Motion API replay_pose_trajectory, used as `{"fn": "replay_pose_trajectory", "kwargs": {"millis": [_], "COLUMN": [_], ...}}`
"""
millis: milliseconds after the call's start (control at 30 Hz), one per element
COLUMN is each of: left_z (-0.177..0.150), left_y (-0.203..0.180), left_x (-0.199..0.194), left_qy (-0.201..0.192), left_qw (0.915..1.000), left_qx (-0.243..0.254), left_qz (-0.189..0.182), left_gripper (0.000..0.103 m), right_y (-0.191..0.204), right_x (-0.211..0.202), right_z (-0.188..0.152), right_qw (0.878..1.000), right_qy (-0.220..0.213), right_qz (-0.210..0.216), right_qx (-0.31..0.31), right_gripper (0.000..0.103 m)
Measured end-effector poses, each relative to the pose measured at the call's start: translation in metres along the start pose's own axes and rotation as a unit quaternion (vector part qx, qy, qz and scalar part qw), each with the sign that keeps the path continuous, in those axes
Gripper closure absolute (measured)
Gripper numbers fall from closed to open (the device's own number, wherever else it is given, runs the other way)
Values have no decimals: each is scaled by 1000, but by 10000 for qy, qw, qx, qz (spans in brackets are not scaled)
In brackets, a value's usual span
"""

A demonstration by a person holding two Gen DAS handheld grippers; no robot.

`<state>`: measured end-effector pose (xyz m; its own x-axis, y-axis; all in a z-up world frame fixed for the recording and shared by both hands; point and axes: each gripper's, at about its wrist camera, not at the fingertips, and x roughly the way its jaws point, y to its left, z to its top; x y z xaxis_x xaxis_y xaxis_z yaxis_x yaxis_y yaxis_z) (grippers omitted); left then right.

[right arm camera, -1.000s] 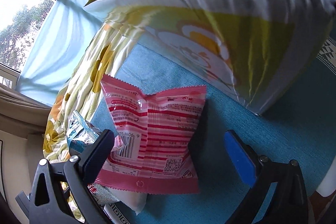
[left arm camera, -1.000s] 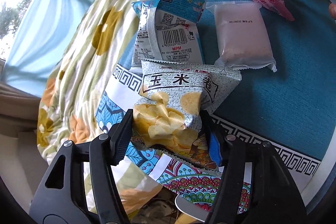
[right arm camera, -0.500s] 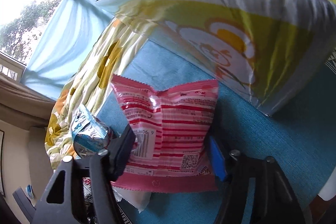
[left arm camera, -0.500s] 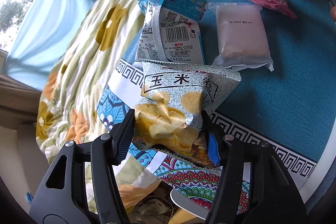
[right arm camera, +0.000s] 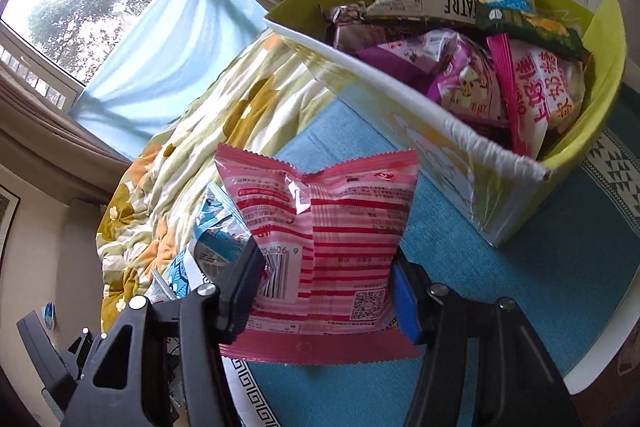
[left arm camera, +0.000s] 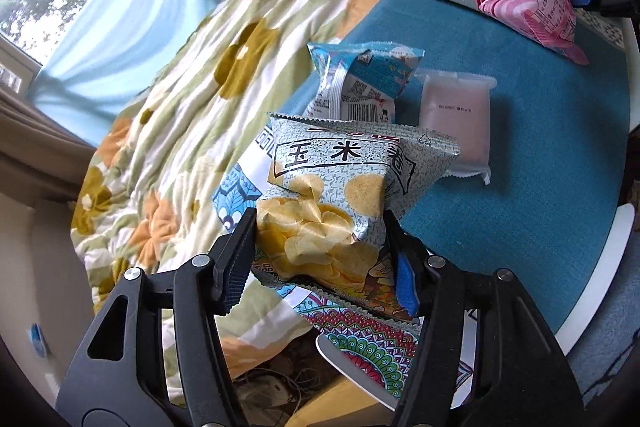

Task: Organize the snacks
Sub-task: 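Carry both bags over the box and open both tools to drop them in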

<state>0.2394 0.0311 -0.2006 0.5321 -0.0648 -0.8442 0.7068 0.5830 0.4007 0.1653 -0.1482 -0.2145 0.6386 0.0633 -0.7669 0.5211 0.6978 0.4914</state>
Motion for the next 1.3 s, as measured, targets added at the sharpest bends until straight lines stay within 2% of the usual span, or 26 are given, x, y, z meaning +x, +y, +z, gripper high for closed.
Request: {"fn": "replay_pose_trajectory", "kwargs": {"millis": [200, 333, 567, 767, 867, 967, 1100, 1133, 1200, 1233, 1267, 1300], "left_z": [43, 81, 169, 253, 291, 321, 346, 349, 351, 350, 348, 346], "left_y": [8, 5, -19, -52, -65, -74, -80, -81, -86, -89, -91, -92], "left_x": [-42, -63, -83, -64, -43, -17, 14, 20, 24, 24, 21, 19], "left_qy": [-438, -726, -962, -928, -753, -524, -231, -181, -118, -131, -167, -181], "left_qw": [9983, 9955, 9884, 9792, 9741, 9645, 9520, 9495, 9461, 9453, 9449, 9449], "left_qx": [-370, -565, -1169, -1790, -2107, -2537, -2978, -3062, -3166, -3196, -3216, -3220], "left_qz": [67, 206, 117, -205, -318, -521, -671, -665, -677, -636, -583, -563], "left_gripper": [47, 47, 47, 47, 47, 47, 46, 42, 23, 5, 0, 0], "right_y": [10, 14, -8, -42, -58, -72, -88, -90, -96, -98, -99, -100], "right_x": [-43, -71, -102, -109, -102, -89, -71, -67, -59, -55, -53, -50], "right_z": [20, 41, 114, 196, 232, 264, 294, 300, 309, 311, 313, 314], "right_qw": [9987, 9956, 9882, 9799, 9762, 9734, 9710, 9706, 9703, 9699, 9697, 9692], "right_qy": [-36, -225, -528, -658, -614, -454, -228, -162, -54, 7, 38, 72], "right_qz": [377, 618, 729, 580, 541, 526, 520, 542, 574, 603, 623, 628], "right_qx": [-329, -664, -1238, -1794, -2007, -2181, -2321, -2340, -2347, -2361, -2363, -2381], "right_gripper": [49, 49, 49, 49, 49, 49, 49, 49, 49, 49, 49, 49]}}
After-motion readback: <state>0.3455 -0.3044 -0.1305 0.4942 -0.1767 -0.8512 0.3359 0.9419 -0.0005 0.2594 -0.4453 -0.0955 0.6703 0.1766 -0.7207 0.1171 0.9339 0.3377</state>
